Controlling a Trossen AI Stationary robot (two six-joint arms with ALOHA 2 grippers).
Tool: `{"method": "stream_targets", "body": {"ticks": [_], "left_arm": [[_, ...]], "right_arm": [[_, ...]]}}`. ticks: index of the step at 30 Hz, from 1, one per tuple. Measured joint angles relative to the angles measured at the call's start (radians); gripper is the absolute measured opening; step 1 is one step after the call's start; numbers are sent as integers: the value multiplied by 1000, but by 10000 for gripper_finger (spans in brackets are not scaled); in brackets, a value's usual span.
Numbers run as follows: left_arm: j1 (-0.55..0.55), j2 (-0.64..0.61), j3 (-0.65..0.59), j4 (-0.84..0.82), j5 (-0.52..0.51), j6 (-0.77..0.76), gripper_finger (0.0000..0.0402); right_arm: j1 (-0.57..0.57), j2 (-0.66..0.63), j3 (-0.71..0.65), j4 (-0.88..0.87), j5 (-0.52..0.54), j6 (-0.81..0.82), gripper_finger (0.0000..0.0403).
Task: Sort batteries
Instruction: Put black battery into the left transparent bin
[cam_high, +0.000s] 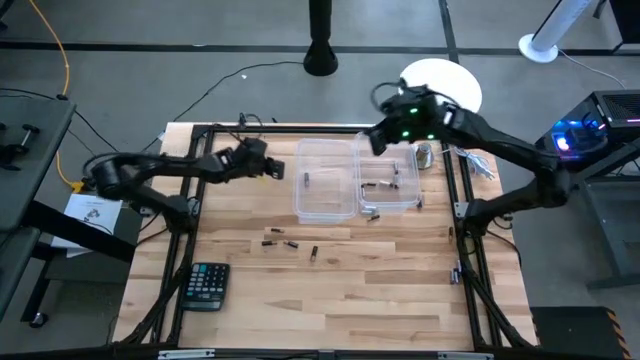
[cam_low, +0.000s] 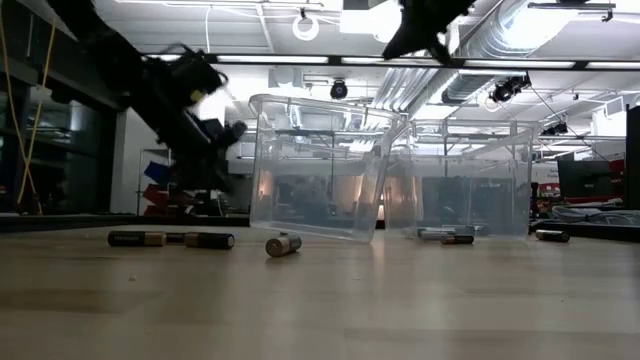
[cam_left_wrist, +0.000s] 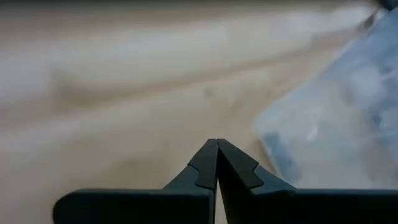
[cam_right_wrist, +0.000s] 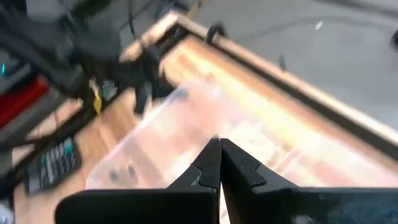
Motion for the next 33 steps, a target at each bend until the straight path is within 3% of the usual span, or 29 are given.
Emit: {"method": "stream_targets", "body": {"ticks": [8, 17, 24, 33], "left_arm": [[22, -395, 0, -90, -13, 145, 0], [-43, -768, 0, -274, -5, 77, 0], [-87, -920, 0, -282, -20, 24, 0], [-91, -983, 0, -317, -38, 30, 0]], "right_arm": [[51, 263, 0, 87, -14, 61, 0], [95, 534, 122, 175, -11, 62, 0], [158, 737, 343, 169, -36, 54, 0], [257, 917, 662, 169, -149, 52, 0]]}}
